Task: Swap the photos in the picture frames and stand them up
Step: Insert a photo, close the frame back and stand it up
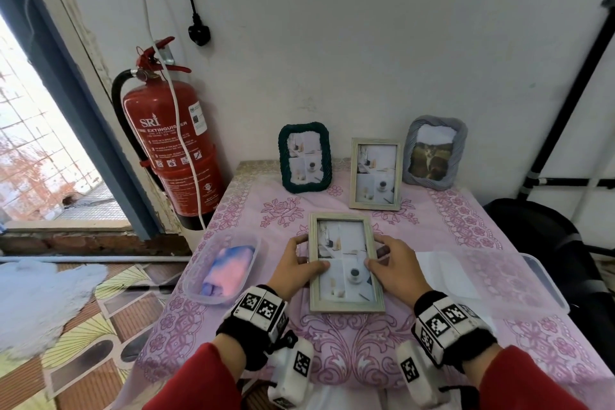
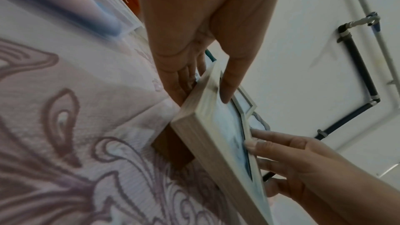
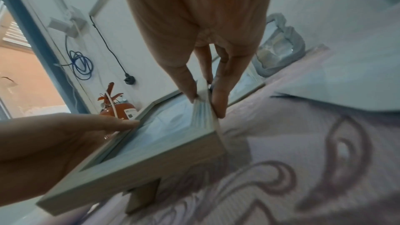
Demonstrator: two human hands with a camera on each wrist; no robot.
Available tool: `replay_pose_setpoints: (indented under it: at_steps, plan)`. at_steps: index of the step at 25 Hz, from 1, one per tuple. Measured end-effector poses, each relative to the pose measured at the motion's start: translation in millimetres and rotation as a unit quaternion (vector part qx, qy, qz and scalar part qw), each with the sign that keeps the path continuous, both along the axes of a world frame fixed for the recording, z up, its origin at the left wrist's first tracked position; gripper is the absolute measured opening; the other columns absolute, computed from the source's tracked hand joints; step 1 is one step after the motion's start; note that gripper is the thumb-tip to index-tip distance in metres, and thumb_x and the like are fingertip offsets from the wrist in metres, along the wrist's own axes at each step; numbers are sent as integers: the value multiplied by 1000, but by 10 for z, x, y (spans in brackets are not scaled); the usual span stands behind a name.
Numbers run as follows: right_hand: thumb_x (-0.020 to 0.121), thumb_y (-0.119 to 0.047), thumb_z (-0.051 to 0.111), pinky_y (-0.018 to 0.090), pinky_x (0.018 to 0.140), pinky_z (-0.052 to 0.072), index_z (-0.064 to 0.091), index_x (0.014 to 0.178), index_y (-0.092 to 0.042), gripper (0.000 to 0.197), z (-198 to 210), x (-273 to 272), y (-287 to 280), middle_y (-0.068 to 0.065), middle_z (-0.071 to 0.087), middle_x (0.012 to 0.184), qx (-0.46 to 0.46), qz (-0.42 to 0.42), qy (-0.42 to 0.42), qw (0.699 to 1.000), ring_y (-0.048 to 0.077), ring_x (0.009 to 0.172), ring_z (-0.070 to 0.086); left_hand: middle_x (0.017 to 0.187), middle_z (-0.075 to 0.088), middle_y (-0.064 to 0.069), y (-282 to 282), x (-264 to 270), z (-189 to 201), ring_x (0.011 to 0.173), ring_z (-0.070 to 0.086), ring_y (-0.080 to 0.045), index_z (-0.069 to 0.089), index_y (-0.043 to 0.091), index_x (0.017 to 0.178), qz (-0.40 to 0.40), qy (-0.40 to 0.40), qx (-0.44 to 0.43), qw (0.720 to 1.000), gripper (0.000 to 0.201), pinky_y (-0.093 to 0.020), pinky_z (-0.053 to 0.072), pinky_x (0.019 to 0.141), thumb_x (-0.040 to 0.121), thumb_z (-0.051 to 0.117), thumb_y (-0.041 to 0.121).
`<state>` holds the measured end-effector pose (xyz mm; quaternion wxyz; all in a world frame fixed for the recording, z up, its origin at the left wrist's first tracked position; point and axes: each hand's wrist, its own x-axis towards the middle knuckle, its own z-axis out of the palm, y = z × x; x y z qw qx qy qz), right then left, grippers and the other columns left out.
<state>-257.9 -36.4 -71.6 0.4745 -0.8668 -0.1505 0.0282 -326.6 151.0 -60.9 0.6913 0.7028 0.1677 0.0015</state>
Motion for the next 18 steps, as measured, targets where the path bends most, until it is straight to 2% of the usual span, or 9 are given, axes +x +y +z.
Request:
replay_pose_setpoints:
  at_steps: [3, 7, 10, 12, 15, 18]
  plan:
    - [81, -11, 67, 36, 80, 53, 52, 130, -15, 51, 173, 19, 35, 9, 55, 97, 30, -13, -29, 999, 19, 75, 59, 86, 67, -7, 1, 38, 124, 73, 65, -18, 36, 25, 128, 9, -50, -17, 999, 56, -30, 57, 62, 85, 63, 4]
    - [80, -8, 68, 40, 76, 55, 53, 125, -15, 48, 375, 66, 117, 2, 54, 90, 85, -18, -53, 995, 15, 68, 58, 84, 70, -6, 46, 119, 302, 68, 69, -14, 38, 31, 125, 17, -108, -46, 993, 54, -27, 56, 55, 85, 64, 6]
    - [80, -6, 68, 39, 74, 55, 51, 126, -16, 50, 453, 101, 205, 4, 53, 95, 120, -19, -54, 991, 14, 68, 56, 82, 72, 2, 115, 179, 425, 66, 68, -9, 40, 34, 123, 25, -130, -52, 990, 41, -25, 53, 53, 90, 60, 20]
    - [80, -6, 68, 37, 73, 55, 49, 128, -15, 52, 495, 136, 282, 8, 54, 100, 130, -14, -61, 990, 17, 71, 58, 86, 72, 2, 186, 227, 497, 67, 66, -9, 40, 34, 124, 27, -139, -50, 989, 33, -28, 54, 59, 93, 52, 30]
    - [79, -7, 69, 25, 65, 52, 48, 126, -17, 52, 560, 218, 415, 7, 56, 99, 146, -5, -75, 986, 16, 73, 59, 99, 68, -5, 332, 314, 597, 78, 63, -16, 40, 33, 125, 28, -143, -58, 988, 31, -36, 52, 72, 95, 48, 31]
    - [79, -5, 69, 9, 53, 47, 48, 120, -25, 50, 614, 329, 592, -5, 58, 88, 169, 12, -71, 983, 0, 64, 61, 102, 66, -7, 534, 417, 677, 82, 62, -20, 41, 34, 123, 35, -139, -87, 986, 29, -38, 49, 74, 95, 48, 29]
